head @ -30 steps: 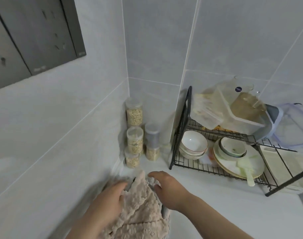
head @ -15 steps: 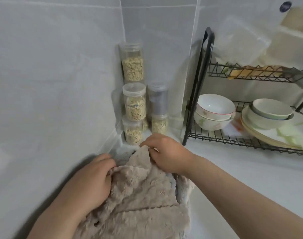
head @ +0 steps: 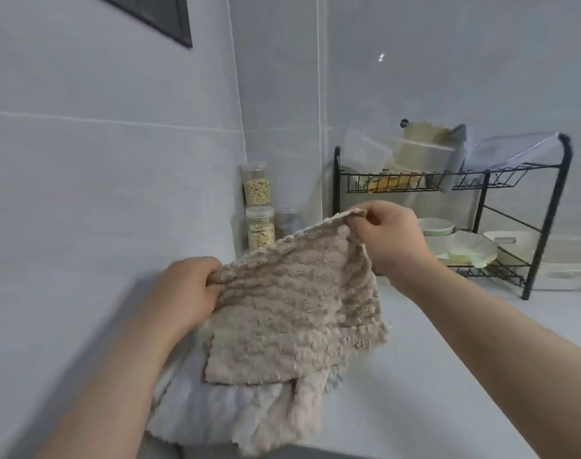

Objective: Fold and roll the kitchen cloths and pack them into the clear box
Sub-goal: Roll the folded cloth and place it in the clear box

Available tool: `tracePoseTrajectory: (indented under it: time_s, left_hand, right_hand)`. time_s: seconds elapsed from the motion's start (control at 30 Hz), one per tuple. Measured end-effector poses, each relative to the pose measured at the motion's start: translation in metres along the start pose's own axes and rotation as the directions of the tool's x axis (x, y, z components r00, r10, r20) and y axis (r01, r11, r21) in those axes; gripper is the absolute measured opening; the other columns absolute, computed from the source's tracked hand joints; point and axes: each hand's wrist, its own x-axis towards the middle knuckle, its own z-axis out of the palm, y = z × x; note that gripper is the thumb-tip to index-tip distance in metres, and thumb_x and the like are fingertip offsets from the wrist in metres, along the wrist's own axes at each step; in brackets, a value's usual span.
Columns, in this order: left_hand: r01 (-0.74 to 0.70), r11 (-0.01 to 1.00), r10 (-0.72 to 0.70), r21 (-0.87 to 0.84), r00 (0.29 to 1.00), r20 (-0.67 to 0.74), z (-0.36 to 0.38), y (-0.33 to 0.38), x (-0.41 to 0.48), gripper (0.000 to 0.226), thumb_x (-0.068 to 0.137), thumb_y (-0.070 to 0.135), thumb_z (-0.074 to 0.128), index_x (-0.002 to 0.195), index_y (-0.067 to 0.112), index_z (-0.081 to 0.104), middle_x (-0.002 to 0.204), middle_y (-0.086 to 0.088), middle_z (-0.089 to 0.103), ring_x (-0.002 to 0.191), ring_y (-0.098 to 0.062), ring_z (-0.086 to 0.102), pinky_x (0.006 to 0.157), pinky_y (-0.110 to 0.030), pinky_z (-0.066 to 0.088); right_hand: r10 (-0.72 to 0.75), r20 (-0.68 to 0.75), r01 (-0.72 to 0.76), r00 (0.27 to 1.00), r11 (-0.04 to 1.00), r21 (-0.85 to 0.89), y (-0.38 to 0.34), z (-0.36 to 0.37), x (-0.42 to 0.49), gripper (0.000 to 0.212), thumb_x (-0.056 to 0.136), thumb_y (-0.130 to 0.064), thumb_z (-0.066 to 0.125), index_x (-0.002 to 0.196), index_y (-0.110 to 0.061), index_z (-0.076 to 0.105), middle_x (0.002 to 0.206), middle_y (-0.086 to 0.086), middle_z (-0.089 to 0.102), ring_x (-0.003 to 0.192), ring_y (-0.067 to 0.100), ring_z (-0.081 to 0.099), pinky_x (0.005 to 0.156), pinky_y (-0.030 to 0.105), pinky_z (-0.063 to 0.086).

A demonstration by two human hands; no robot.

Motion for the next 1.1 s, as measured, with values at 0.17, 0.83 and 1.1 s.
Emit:
tracePoseTrajectory:
  time_s: [0.17, 0.83, 1.1]
  left_hand:
    - [0.016, 0.922, -0.036, -0.386, 0.998, -0.045, -0.026, 0.023, -0.013, 0.013, 0.084, 0.013, 0.068, 0.071, 0.014, 0.066, 0.062, -0.009, 0.064, 0.056, -0.021, 0.061, 0.051, -0.032, 0.048]
    - [-0.241, 0.779, 0.171, -0.578, 0.970, -0.174, 0.023, 0.199, 0.074, 0.010, 0.084, 0.014, 0.071, 0.076, 0.019, 0.068, 0.067, 0.011, 0.061, 0.063, -0.001, 0.052, 0.051, -0.016, 0.032]
    - [-0.290, 0.793, 0.339, -0.536, 0.941, -0.007, 0.068, 0.166, 0.002, 0.034, 0.080, 0.004, 0.067, 0.071, 0.036, 0.066, 0.071, 0.014, 0.067, 0.068, -0.001, 0.061, 0.060, -0.017, 0.041]
  right_hand:
    - [0.015, -0.079, -0.021, 0.997, 0.997, -0.072, -0.028, -0.057, -0.030, 0.007, 0.089, -0.020, 0.068, 0.085, -0.018, 0.073, 0.077, 0.008, 0.072, 0.061, 0.021, 0.058, 0.055, 0.034, 0.048]
    - [0.292, -0.292, -0.199, 0.911, 0.930, 0.311, 0.028, -0.203, 0.012, 0.010, 0.090, -0.001, 0.062, 0.082, -0.007, 0.065, 0.082, 0.010, 0.064, 0.082, 0.023, 0.067, 0.085, 0.039, 0.059]
    - [0.377, -0.131, -0.365, 0.917, 0.925, 0.110, 0.080, -0.225, -0.048, 0.010, 0.088, -0.001, 0.064, 0.079, -0.003, 0.063, 0.084, 0.015, 0.062, 0.082, 0.026, 0.059, 0.091, 0.042, 0.054]
